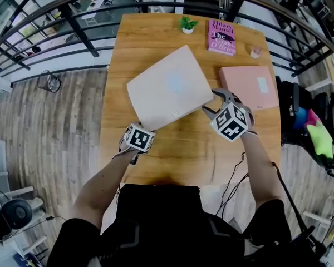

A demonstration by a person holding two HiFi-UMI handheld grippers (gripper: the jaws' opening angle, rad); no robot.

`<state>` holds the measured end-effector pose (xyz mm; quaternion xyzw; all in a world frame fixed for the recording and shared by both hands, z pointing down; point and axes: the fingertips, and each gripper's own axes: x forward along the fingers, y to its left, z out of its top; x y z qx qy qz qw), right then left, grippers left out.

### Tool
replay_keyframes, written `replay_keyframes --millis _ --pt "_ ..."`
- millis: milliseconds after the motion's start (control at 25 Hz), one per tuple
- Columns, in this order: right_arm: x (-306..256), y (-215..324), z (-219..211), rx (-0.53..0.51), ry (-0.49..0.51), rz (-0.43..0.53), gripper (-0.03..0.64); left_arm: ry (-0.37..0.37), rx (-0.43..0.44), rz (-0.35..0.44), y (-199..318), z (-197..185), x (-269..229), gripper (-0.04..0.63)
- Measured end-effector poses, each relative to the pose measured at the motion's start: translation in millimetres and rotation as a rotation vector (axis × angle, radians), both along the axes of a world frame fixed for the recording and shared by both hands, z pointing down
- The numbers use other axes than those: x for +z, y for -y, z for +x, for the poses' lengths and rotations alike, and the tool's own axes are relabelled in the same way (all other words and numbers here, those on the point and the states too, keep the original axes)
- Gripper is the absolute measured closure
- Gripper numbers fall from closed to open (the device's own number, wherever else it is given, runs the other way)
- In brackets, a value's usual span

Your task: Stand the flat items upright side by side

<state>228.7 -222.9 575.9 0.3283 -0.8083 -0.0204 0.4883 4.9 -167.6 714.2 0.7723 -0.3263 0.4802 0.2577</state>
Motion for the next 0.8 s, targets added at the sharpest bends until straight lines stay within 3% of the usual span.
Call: replay_keyframes --millis 360,520,800 --pt "-56.8 -20.2 -42.0 -0.023 -0.135 0.129 0.336 -0.021 0.161 -0.029 -1.0 -7.2 2.8 0.31" --pt "-76.3 -27.7 -63.9 -0.063 -0.189 0.181 0.336 0.004 0.208 -0.067 -9.2 -12.3 8.6 0.316" --pt "-104.9 -32.3 -110.3 -0.189 -0.233 0.287 0.342 0.011 0.218 -0.098 -10.2 -14.6 19.4 0.322"
